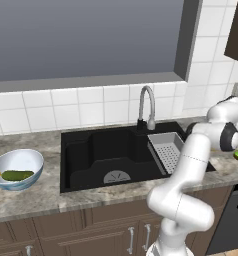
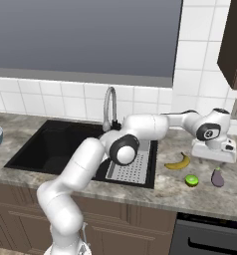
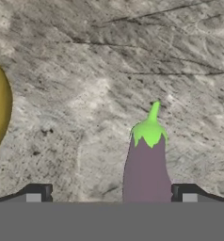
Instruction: There is a mixed pile of frozen fruits and vegetables on the counter. Locate all the frozen vegetables and place the items in a bowl on the counter. Take all the frozen fruits and defrost them in a running sink.
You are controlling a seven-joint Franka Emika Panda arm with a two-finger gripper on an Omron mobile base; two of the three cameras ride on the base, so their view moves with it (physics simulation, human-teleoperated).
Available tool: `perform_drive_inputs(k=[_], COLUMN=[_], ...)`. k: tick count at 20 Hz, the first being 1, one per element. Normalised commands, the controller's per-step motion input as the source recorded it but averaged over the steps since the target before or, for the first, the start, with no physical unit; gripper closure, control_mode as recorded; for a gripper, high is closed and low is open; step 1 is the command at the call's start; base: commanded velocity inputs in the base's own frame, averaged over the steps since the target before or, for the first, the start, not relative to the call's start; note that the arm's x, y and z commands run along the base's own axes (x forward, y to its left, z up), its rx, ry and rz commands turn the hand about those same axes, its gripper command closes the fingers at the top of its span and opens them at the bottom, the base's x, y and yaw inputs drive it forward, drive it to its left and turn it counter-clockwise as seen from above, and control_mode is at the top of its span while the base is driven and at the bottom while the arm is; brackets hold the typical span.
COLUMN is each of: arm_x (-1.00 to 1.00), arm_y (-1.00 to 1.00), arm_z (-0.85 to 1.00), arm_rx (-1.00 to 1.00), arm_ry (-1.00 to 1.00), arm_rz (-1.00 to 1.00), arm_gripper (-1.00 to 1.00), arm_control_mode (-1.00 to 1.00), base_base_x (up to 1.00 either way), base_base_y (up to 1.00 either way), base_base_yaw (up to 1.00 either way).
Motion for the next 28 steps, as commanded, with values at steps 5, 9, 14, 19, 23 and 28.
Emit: perform_drive_inputs(k=[5,9,14,19,23,28], arm_x=[0.0,0.0,0.0,0.0,0.0,0.0], arm_y=[-0.15,-0.18,-0.16,-0.14,-0.11,-0.1], arm_z=[-0.15,-0.19,-0.16,-0.15,-0.19,-0.25], arm_rx=[0.04,0.05,0.04,0.03,0.02,0.02], arm_ry=[0.0,0.0,0.0,0.0,0.03,0.09], arm_rz=[0.0,0.0,0.0,0.0,0.0,0.0], arm_gripper=[-1.0,-1.0,-1.0,-1.0,-1.0,-1.0], arm_control_mode=[-1.0,-1.0,-1.0,-1.0,-1.0,-1.0], base_base_x=[0.0,0.0,0.0,0.0,0.0,0.0], base_base_y=[0.0,0.0,0.0,0.0,0.0,0.0], base_base_yaw=[0.0,0.0,0.0,0.0,0.0,0.0])
